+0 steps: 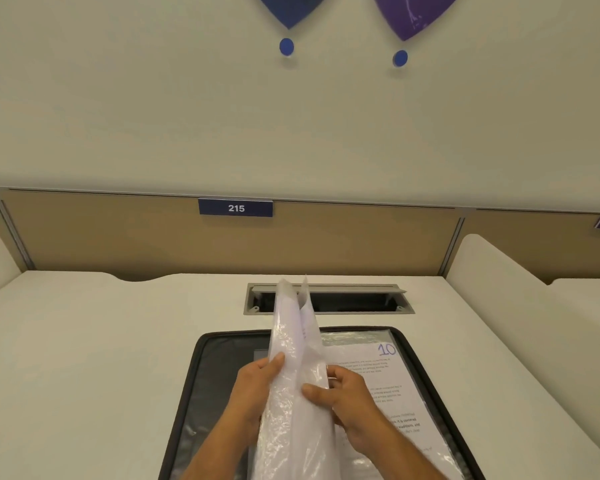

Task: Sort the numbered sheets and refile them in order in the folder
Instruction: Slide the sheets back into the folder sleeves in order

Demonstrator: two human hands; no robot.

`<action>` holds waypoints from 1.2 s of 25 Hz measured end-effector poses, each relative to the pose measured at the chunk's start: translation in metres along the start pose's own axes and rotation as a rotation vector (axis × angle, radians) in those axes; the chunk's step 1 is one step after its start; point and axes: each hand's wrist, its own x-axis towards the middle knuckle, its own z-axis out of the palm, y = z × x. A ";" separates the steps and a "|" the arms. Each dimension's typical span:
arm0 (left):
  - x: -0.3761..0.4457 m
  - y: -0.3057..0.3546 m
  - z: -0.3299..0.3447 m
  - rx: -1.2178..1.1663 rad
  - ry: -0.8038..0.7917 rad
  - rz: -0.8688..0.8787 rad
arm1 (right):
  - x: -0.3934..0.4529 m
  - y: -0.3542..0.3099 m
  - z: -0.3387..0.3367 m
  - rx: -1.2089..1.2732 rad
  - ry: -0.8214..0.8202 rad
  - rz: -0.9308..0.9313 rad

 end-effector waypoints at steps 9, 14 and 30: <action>0.011 -0.007 0.006 -0.042 -0.021 0.042 | 0.019 -0.005 -0.090 -0.548 0.649 -0.171; 0.012 -0.014 0.030 -0.110 -0.030 0.038 | 0.004 -0.022 -0.040 -0.335 0.099 -0.162; 0.020 -0.024 0.058 -0.163 -0.081 -0.051 | 0.010 -0.020 -0.117 -0.432 0.570 -0.317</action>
